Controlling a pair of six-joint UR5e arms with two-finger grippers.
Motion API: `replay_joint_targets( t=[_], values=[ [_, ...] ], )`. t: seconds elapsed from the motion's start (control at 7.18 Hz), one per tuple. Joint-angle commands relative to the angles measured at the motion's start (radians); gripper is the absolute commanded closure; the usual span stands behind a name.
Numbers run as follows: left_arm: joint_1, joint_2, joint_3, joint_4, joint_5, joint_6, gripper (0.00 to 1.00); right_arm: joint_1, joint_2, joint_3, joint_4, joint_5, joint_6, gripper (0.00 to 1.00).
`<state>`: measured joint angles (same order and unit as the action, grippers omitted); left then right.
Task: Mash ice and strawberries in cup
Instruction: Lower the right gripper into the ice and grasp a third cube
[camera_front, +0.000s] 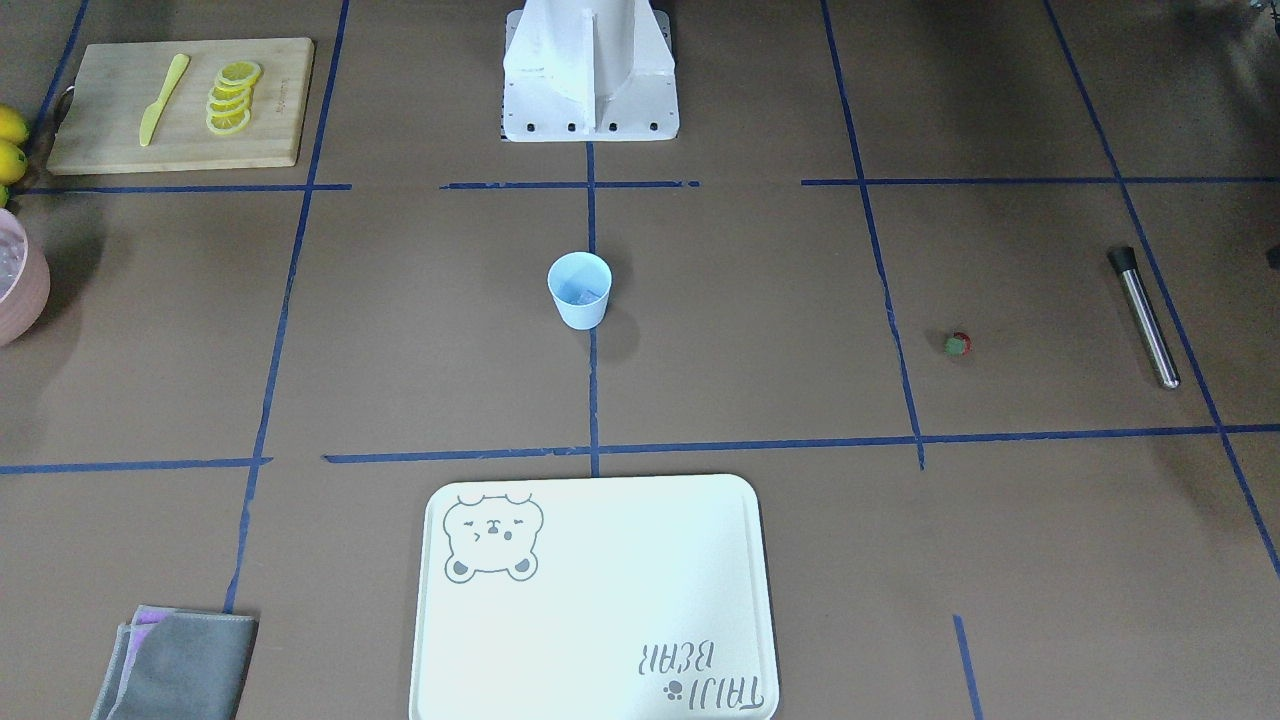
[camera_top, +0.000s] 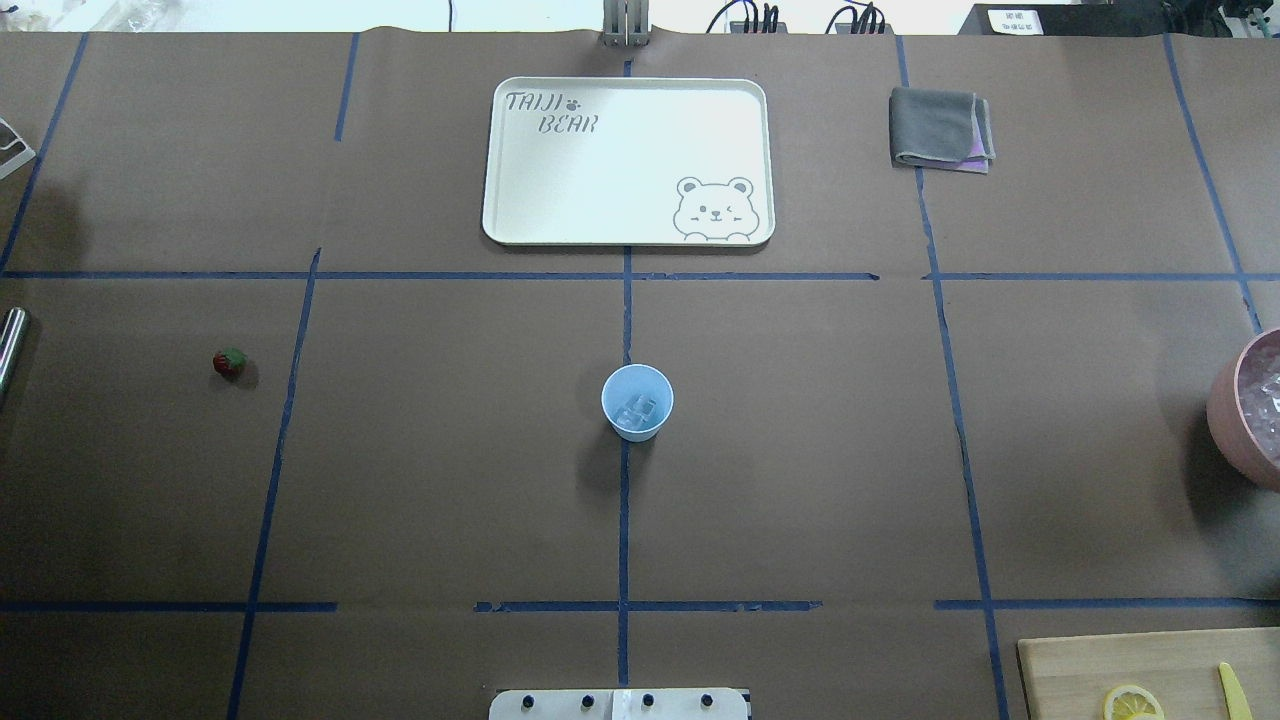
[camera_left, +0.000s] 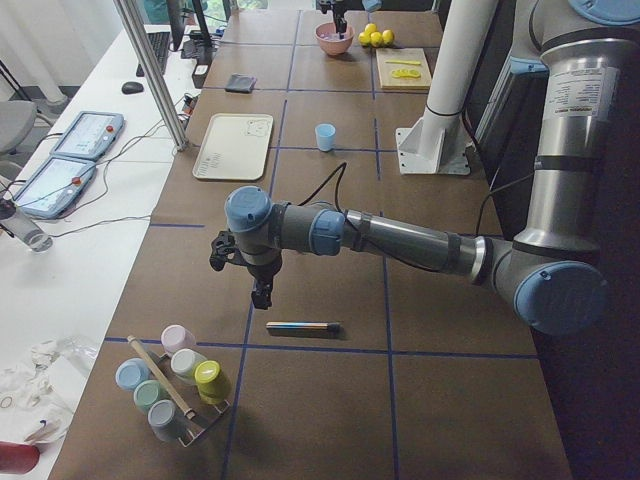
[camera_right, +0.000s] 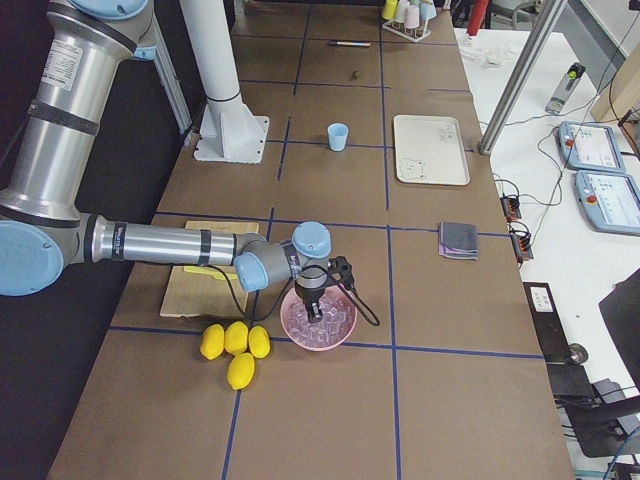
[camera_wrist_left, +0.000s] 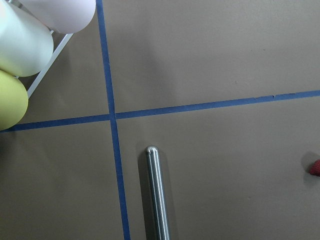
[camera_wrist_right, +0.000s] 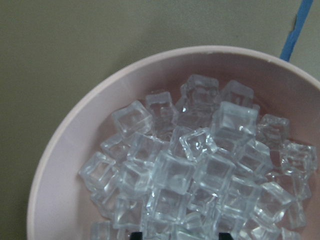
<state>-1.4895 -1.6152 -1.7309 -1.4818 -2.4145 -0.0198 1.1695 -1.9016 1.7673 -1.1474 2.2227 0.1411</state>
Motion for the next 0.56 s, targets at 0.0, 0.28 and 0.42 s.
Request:
replay_joint_targets(
  t=[0.0,0.28,0.42],
  values=[
    [0.000,0.000,-0.001,0.000,0.000,0.000,0.00,-0.001,-0.004,0.000,-0.002,0.000,0.000,0.40],
    [0.000,0.001,-0.001,0.000,0.000,0.000,0.00,-0.001,-0.004,-0.002,-0.002,0.000,0.000,0.42],
    [0.000,0.000,-0.001,0.000,0.000,0.000,0.00,-0.001,-0.004,-0.002,-0.002,0.000,0.000,0.51]
  ],
)
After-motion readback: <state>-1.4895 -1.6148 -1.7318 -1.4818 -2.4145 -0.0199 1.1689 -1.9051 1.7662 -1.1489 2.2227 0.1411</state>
